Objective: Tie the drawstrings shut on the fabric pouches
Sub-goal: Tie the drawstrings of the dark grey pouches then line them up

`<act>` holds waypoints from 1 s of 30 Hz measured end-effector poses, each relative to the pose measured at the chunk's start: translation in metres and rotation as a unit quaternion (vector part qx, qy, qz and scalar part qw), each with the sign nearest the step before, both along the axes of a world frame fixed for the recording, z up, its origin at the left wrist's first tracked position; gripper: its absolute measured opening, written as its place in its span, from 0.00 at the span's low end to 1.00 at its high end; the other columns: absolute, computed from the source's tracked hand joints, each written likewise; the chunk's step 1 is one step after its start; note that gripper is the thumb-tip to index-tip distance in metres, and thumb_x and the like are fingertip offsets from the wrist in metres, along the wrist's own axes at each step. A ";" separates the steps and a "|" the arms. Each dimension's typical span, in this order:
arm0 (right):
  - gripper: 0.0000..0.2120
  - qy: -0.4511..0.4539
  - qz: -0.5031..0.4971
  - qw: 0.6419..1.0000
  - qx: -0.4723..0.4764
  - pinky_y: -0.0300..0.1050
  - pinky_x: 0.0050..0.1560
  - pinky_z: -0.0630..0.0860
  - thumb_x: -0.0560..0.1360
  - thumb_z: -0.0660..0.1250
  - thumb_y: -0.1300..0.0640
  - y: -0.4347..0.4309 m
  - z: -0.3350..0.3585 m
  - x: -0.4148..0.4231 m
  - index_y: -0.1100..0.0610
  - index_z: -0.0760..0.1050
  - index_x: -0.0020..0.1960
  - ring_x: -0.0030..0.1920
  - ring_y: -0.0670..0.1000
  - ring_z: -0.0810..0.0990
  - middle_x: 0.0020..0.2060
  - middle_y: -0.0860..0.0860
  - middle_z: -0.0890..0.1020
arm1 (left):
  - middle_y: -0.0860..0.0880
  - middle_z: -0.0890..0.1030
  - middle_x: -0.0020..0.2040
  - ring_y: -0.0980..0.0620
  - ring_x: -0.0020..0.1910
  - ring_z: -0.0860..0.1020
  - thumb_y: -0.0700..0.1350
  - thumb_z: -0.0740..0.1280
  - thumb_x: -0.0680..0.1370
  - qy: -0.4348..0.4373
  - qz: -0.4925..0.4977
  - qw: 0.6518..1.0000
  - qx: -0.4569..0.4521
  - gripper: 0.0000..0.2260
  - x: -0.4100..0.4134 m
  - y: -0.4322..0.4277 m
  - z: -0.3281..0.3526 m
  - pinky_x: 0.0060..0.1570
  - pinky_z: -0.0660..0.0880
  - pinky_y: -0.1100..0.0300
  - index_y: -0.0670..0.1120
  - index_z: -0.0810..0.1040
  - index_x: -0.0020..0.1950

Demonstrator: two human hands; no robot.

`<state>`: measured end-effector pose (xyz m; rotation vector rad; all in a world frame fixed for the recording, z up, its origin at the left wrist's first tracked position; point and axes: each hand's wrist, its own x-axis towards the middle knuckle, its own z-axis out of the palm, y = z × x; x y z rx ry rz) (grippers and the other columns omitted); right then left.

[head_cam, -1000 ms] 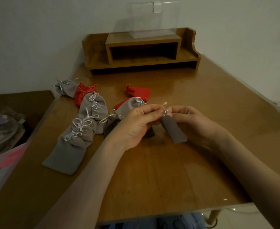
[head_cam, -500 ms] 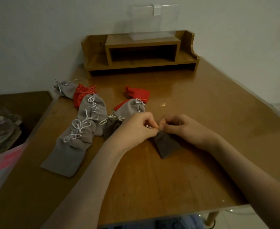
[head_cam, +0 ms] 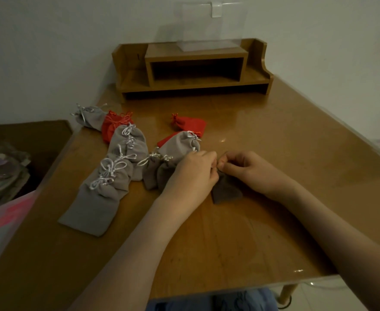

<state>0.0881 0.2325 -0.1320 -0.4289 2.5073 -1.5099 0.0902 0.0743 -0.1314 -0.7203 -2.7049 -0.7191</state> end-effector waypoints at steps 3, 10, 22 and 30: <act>0.12 0.004 -0.004 1.000 -0.019 0.40 0.42 0.70 0.81 0.60 0.58 -0.001 0.001 0.001 0.67 0.75 0.48 0.38 0.47 0.74 0.38 0.56 0.77 | 0.54 0.63 0.35 0.52 0.39 0.65 0.36 0.64 0.76 0.074 -0.009 0.997 0.004 0.12 0.001 0.003 -0.002 0.37 0.53 0.62 0.47 0.63 0.39; 0.20 -0.082 -0.018 0.972 -0.218 0.45 0.43 0.73 0.78 0.56 0.49 0.000 0.004 0.005 0.68 0.72 0.47 0.39 0.55 0.75 0.40 0.63 0.74 | 0.54 0.68 0.38 0.56 0.40 0.66 0.39 0.64 0.77 0.063 -0.038 0.995 0.074 0.08 -0.001 0.001 0.000 0.40 0.63 0.69 0.48 0.67 0.41; 0.08 -0.021 -0.054 0.995 -0.083 0.44 0.46 0.75 0.76 0.67 0.58 0.002 0.003 0.003 0.64 0.76 0.50 0.41 0.52 0.79 0.45 0.63 0.80 | 0.57 0.65 0.33 0.57 0.35 0.64 0.39 0.65 0.76 0.048 -0.004 0.997 0.067 0.08 -0.001 -0.001 -0.004 0.35 0.63 0.68 0.46 0.69 0.39; 0.06 -0.033 -0.069 0.990 -0.120 0.36 0.37 0.75 0.77 0.65 0.62 0.003 0.008 0.004 0.66 0.77 0.49 0.36 0.46 0.80 0.37 0.54 0.81 | 0.48 0.80 0.40 0.50 0.41 0.79 0.50 0.64 0.79 -0.190 0.001 0.965 0.179 0.05 -0.003 -0.008 0.007 0.46 0.78 0.50 0.51 0.78 0.45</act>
